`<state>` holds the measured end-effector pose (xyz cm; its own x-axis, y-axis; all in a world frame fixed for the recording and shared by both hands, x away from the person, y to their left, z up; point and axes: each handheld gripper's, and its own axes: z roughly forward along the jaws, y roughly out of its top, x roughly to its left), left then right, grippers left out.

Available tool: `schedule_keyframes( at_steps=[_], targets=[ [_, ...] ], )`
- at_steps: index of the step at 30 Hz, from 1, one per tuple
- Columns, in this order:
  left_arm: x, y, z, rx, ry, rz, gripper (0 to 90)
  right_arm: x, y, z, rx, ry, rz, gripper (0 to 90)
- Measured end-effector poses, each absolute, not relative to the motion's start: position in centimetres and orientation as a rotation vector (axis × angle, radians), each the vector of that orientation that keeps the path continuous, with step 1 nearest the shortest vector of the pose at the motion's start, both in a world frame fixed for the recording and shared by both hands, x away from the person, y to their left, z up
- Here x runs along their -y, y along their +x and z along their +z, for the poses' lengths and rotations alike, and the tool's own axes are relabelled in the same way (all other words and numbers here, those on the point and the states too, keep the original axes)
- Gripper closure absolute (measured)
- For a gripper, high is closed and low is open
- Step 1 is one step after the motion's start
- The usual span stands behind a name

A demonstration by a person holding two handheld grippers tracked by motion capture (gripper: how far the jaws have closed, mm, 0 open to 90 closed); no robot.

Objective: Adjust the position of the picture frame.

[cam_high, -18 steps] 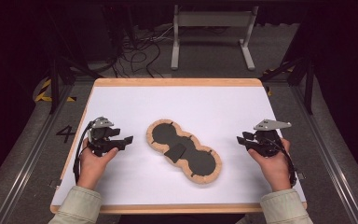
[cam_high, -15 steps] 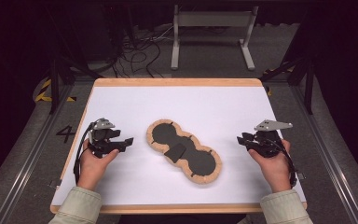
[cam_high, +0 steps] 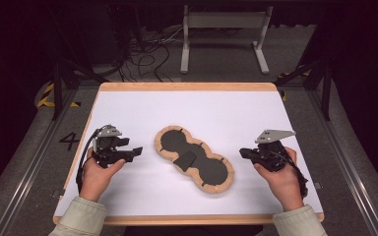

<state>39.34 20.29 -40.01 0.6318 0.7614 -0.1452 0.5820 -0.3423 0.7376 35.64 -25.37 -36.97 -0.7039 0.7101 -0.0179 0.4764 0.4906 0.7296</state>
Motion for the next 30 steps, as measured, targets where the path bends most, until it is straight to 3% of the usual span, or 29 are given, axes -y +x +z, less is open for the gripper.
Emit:
schedule_keyframes(
  at_steps=[10, 30],
  targets=[
    [-21.0, 39.1, -39.9, -1.079, 2.064, 0.279, 32.1, 20.4, 34.6, -37.0, -2.563, 0.833, 1.017, 87.9],
    [-20.8, 39.1, -39.9, -1.086, 2.066, 0.283, 28.8, 14.3, 32.6, -40.2, -2.784, 0.641, 0.976, 89.7]
  ],
)
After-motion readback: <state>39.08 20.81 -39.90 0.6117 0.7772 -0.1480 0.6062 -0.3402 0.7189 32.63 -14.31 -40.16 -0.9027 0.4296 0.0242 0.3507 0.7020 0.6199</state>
